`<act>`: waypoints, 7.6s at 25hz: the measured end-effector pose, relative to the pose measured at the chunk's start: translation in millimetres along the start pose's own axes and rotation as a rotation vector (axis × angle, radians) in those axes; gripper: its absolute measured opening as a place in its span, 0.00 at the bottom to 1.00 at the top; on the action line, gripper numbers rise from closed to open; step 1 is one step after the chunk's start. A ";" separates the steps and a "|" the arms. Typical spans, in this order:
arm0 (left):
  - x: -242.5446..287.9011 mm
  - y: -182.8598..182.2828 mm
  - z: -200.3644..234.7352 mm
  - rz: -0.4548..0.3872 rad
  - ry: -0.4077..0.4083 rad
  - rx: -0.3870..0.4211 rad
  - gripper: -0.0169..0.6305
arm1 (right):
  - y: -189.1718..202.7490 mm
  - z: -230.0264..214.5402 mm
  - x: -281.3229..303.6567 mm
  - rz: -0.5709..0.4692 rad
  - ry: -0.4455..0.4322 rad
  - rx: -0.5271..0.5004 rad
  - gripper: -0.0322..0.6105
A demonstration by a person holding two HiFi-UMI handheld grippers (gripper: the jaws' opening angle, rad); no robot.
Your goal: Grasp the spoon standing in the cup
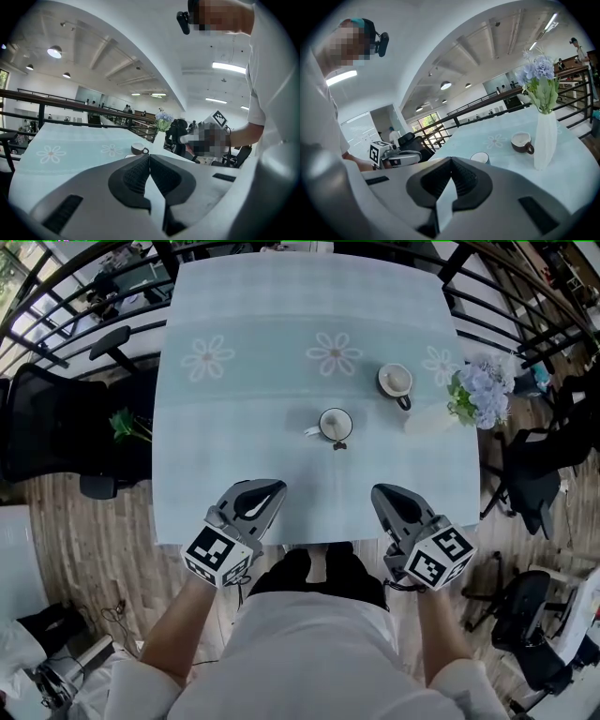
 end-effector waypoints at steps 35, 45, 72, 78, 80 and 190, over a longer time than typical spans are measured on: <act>155.1 21.4 18.3 0.189 -0.068 0.226 0.18 | 3.3 -122.7 31.7 0.151 -0.181 0.077 0.08; 171.7 49.5 13.5 0.275 -0.017 0.444 0.29 | 30.3 -126.5 36.9 0.184 -0.168 0.110 0.08; 195.1 70.0 6.7 0.316 -0.026 0.898 0.17 | 61.6 -129.9 34.7 0.219 -0.152 0.152 0.08; 194.9 64.4 7.5 0.304 -0.043 0.900 0.12 | 58.7 -130.9 34.0 0.212 -0.150 0.150 0.08; 194.6 61.4 7.7 0.301 -0.044 0.898 0.11 | 56.5 -130.4 34.1 0.208 -0.151 0.151 0.08; 61.2 -117.4 -9.1 -0.204 -0.212 0.102 0.11 | -73.9 -35.6 -5.9 -0.048 -0.153 -0.111 0.08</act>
Point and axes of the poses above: the fingertips, and each gripper's own axes: x forward along the fingers, z to its left, y out of its underside, the point moved 1 cm from there along -x, backward along the fingers
